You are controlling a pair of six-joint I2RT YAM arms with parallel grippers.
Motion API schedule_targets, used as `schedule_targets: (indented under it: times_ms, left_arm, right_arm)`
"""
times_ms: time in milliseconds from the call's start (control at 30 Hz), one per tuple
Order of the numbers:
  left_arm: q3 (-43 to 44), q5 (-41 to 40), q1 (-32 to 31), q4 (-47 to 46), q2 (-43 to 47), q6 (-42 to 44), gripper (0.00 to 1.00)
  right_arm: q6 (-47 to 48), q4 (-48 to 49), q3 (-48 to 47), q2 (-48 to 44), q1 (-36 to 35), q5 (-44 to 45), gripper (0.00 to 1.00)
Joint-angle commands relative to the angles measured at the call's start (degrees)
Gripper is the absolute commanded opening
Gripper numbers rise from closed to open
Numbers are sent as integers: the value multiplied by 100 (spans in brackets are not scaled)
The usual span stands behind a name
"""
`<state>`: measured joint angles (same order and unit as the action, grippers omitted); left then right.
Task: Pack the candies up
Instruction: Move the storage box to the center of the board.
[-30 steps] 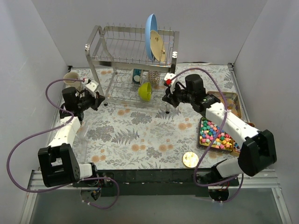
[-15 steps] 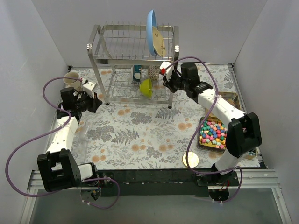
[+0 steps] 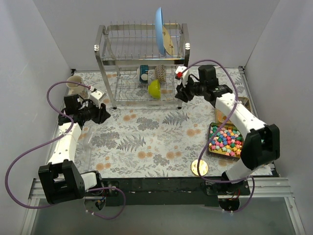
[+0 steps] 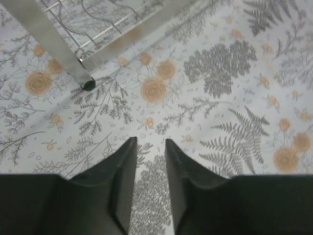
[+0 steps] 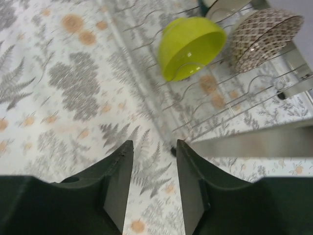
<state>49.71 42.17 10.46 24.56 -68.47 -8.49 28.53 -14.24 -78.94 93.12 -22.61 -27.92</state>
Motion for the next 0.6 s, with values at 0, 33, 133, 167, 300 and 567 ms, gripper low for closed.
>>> schedule_targets:
  times_ms: [0, 33, 133, 167, 300, 567]
  left_arm:
    - [311, 423, 35, 1225, 88, 822, 35]
    - [320, 493, 44, 1288, 62, 823, 52]
    - [267, 722, 44, 1368, 70, 779, 61]
    - [241, 827, 44, 1368, 88, 744, 62]
    - [118, 1003, 44, 1350, 114, 744, 62]
    - [47, 1074, 18, 1183, 149, 630, 62]
  right_arm:
    - [555, -1571, 510, -1076, 194, -311, 53]
    - [800, -1756, 676, -1181, 326, -302, 56]
    - [1520, -2669, 617, -1323, 1020, -223, 61]
    - [1776, -3142, 564, -1271, 1413, -214, 63]
    - [3164, -4182, 362, -963, 2207, 93, 65]
    - [4468, -4483, 256, -251, 3455, 997, 73]
